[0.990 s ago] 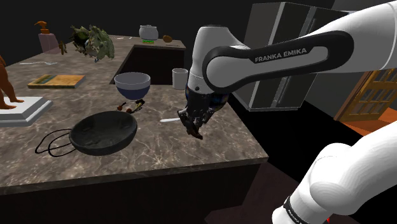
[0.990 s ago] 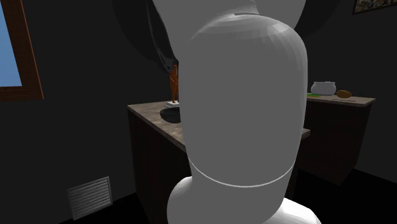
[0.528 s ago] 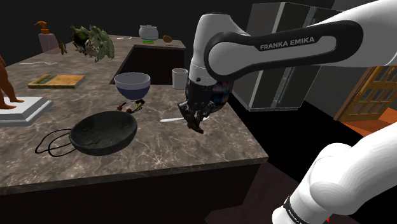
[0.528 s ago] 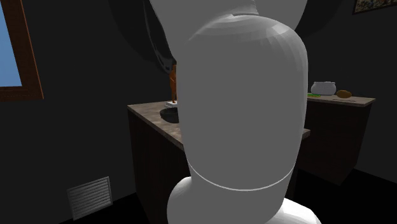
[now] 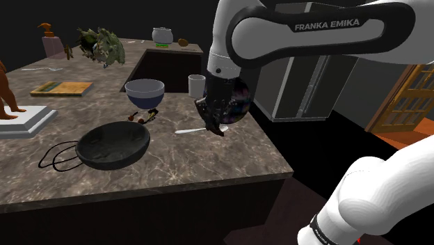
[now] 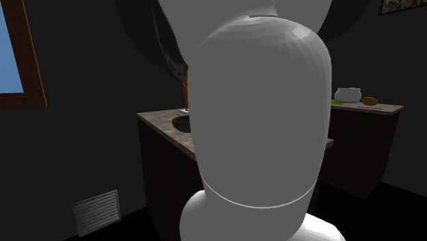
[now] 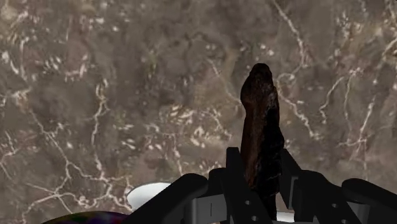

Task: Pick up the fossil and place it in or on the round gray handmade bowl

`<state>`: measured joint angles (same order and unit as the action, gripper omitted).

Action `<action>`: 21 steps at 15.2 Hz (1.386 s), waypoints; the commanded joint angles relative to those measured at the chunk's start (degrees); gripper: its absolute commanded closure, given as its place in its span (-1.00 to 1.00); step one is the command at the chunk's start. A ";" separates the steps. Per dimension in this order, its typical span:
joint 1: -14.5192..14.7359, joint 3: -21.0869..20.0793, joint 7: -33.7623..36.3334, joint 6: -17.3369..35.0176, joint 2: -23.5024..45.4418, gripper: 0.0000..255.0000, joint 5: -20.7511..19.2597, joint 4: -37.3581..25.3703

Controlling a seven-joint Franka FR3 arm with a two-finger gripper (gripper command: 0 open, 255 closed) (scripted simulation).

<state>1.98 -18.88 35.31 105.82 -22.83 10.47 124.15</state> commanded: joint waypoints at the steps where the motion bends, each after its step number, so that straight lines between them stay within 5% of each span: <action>1: -0.10 0.16 0.06 -1.52 0.09 1.00 -0.15 -1.58; 15: -0.56 0.82 0.98 -11.70 1.46 1.00 -1.03 -13.13; 21: 0.84 -5.62 9.60 -10.74 12.25 1.00 -3.70 -23.33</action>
<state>2.55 -23.41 43.36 94.66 -12.60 7.42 102.44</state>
